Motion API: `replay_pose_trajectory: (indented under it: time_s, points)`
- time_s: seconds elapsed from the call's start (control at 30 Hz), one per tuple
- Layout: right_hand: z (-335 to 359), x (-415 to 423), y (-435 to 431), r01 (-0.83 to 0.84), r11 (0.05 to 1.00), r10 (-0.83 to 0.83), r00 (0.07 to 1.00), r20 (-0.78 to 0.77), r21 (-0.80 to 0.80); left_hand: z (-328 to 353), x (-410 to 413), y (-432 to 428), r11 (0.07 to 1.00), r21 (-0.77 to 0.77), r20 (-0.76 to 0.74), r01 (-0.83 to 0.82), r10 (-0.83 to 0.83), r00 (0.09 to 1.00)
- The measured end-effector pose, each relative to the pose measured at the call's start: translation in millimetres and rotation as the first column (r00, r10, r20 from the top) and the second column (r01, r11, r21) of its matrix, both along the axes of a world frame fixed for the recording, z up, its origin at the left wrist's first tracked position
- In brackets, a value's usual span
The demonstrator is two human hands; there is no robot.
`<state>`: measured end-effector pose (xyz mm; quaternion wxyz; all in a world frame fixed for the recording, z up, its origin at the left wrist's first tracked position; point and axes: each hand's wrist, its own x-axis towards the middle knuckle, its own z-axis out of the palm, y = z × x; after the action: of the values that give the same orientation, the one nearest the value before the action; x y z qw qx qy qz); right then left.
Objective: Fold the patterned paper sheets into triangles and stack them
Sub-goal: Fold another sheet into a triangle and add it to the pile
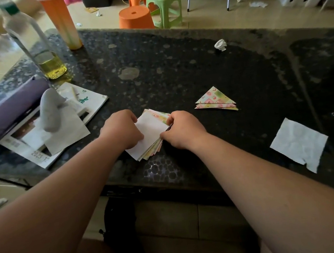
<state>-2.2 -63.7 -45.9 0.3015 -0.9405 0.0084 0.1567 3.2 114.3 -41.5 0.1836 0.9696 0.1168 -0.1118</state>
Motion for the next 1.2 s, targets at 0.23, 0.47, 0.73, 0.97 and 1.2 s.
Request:
replay_pose_trajectory:
  time_s: [0.23, 0.47, 0.73, 0.97, 1.2]
  points:
    - [0, 0, -2, 0.002, 1.0, -0.002, 1.0, 0.007, 0.005, -1, -2, -3, 0.999, 0.029, 0.036, 0.034, -0.035, 0.999]
    - [1, -1, -2, 0.001, 1.0, -0.001, 1.0, 0.006, 0.015, 3, -6, -4, 1.0, -0.001, 0.08, 0.031, -0.031, 0.996]
    - [0, -2, 0, 0.009, 0.999, -0.01, 0.999, 0.032, 0.034, 0, -5, -6, 0.997, -0.072, 0.046, -0.04, 0.044, 0.998]
    - [-1, -5, 5, -0.02, 0.998, 0.017, 0.999, 0.051, 0.058, 2, -5, -5, 0.99, -0.109, 0.004, -0.086, 0.087, 0.996]
    - [-3, -4, 7, 0.025, 0.995, -0.029, 0.999, 0.037, 0.099, 2, -9, -9, 1.0, -0.027, 0.071, -0.016, 0.018, 0.997]
